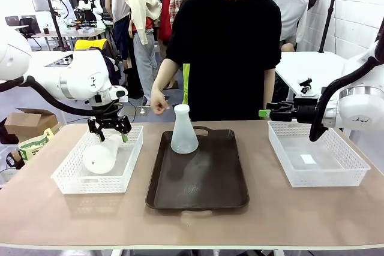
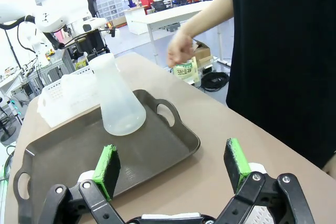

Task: Prepare the laboratory tools.
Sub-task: Pick up the Big flask that the person points to.

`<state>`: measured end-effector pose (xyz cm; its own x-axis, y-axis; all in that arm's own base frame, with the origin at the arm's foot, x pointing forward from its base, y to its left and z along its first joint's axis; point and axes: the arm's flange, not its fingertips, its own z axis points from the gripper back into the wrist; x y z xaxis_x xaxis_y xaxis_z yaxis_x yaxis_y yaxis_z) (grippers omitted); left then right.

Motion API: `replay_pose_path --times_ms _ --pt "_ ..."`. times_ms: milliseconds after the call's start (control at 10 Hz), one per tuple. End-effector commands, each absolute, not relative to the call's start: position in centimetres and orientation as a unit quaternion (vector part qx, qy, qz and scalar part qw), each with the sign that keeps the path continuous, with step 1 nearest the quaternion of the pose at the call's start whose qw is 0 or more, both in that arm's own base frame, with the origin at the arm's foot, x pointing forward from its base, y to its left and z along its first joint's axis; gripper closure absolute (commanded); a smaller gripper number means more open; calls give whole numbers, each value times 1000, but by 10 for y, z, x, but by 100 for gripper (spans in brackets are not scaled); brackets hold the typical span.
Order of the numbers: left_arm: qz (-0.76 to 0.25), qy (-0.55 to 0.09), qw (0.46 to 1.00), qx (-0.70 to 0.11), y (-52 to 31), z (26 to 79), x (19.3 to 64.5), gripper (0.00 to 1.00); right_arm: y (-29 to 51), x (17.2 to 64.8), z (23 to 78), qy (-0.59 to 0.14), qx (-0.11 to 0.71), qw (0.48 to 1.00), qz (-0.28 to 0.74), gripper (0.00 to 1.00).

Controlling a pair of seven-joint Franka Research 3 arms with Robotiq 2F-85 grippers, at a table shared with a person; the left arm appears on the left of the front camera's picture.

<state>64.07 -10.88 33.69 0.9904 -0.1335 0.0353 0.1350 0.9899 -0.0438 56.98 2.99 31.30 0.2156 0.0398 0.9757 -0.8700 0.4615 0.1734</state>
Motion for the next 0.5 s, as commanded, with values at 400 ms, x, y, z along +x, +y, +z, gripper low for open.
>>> replay_pose_path --times_ms 400 --pt "-58 -18 998 -7 -119 325 643 39 31 569 313 -523 393 673 344 0"
